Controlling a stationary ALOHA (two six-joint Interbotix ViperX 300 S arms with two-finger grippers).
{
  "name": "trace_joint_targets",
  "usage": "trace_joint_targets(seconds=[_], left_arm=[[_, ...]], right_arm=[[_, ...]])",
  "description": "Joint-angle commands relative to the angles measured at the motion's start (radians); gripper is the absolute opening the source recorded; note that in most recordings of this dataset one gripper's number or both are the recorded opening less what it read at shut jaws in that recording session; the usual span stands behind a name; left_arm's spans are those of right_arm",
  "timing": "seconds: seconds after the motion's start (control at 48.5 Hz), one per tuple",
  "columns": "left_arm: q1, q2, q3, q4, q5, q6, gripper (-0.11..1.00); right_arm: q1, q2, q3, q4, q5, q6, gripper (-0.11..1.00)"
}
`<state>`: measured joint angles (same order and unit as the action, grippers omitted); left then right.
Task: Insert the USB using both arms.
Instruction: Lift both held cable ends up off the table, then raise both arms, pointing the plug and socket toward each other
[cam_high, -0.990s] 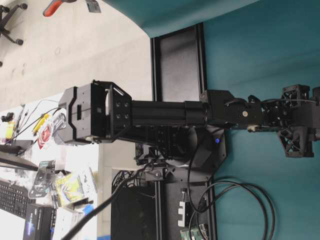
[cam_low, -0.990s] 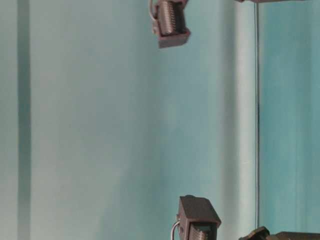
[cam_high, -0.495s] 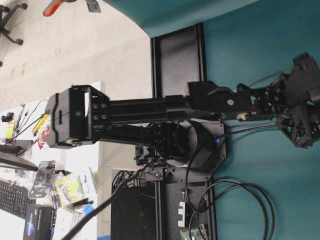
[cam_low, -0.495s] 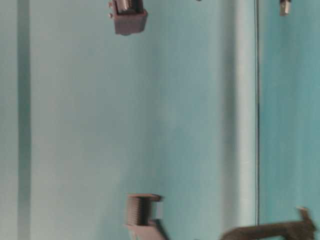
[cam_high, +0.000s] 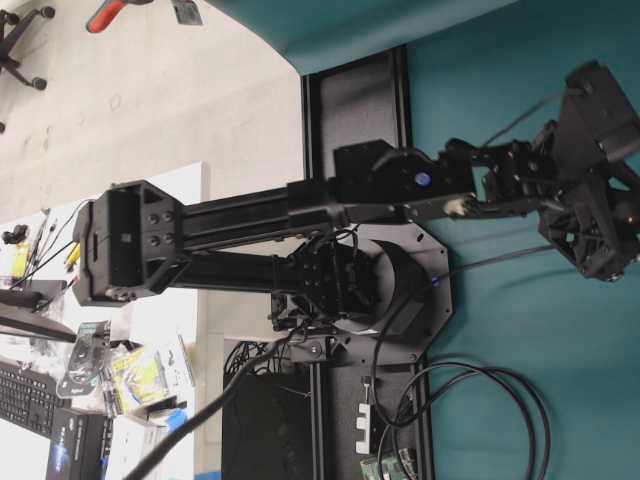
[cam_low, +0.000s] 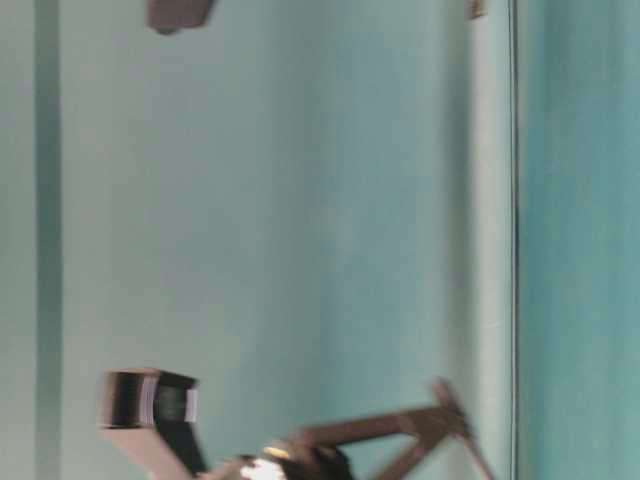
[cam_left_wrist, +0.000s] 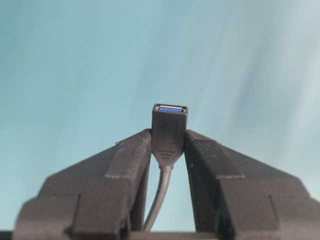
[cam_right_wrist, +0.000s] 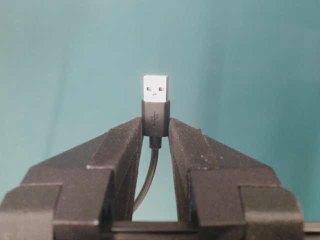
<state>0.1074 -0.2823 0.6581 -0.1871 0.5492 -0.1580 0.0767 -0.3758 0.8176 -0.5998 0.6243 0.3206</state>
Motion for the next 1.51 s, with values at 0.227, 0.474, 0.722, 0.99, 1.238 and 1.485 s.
trace_joint_targets(seconds=[0.227, 0.474, 0.722, 0.99, 1.238, 1.485], left_arm=[[0.141, -0.043, -0.026, -0.468, 0.213, 0.347, 0.23], [0.301, 0.014, 0.054, -0.885, 0.285, 0.667, 0.23], [0.371, 0.167, 0.064, -1.072, 0.489, 0.854, 0.23], [0.383, 0.333, -0.087, -1.106, 0.594, 0.969, 0.23], [0.407, 0.437, -0.138, -1.178, 0.652, 1.046, 0.23], [0.472, 0.474, -0.158, -1.261, 0.696, 1.134, 0.23]], right_arm=[[0.123, -0.02, -0.005, -0.393, 0.115, 0.342, 0.21], [0.213, 0.067, 0.015, -0.589, 0.227, 0.469, 0.21], [0.216, 0.146, 0.011, -0.666, 0.29, 0.474, 0.21], [0.224, 0.153, 0.014, -0.703, 0.313, 0.48, 0.21], [0.287, 0.222, 0.023, -0.801, 0.456, 0.517, 0.21], [0.311, 0.295, 0.035, -0.891, 0.529, 0.565, 0.21]])
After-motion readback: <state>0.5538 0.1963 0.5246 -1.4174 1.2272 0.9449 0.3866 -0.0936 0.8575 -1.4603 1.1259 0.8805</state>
